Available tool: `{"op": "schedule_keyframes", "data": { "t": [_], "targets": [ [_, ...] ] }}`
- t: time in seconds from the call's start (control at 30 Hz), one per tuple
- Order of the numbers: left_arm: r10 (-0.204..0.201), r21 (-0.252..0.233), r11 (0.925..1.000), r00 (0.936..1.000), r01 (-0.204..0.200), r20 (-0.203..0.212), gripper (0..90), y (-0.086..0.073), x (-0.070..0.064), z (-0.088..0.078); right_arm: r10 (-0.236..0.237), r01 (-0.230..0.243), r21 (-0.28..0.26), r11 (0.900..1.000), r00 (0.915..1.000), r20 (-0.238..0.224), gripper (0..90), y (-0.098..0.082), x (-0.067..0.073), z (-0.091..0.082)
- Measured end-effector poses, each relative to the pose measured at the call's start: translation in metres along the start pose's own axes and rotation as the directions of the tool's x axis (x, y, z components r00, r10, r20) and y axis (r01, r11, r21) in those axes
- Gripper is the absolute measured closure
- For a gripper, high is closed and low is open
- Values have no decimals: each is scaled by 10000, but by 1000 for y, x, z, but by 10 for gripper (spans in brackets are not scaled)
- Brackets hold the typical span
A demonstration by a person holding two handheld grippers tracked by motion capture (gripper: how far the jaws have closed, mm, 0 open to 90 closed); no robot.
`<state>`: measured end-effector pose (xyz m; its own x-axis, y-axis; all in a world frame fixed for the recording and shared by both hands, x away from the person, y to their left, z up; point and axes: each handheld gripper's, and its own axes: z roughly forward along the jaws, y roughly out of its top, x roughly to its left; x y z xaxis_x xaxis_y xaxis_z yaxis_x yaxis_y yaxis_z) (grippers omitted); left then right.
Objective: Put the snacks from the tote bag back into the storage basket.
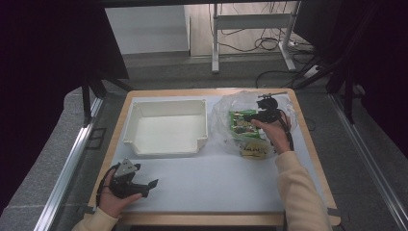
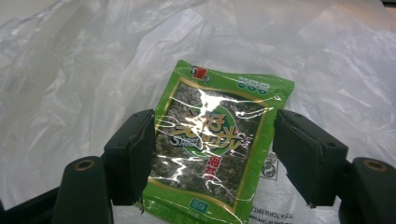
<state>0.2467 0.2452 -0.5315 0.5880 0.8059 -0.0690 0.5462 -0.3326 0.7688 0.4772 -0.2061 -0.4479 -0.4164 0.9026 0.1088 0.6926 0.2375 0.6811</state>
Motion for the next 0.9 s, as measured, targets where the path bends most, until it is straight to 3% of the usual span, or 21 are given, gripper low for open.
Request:
{"op": "schedule_keyframes", "data": {
  "t": [0.53, 0.9],
  "targets": [
    [-19, 3, 10000, 10000, 19, -25, 83, 0, 0, 0, 604, -615, 638, 9961, 9980, 191, 327, -1, -15, 19],
    [-17, -7, 10000, 10000, 17, -16, 83, 0, 0, 0, 650, -692, 1129, 9912, 9971, 403, 359, 3, -23, 27]
  ]
}}
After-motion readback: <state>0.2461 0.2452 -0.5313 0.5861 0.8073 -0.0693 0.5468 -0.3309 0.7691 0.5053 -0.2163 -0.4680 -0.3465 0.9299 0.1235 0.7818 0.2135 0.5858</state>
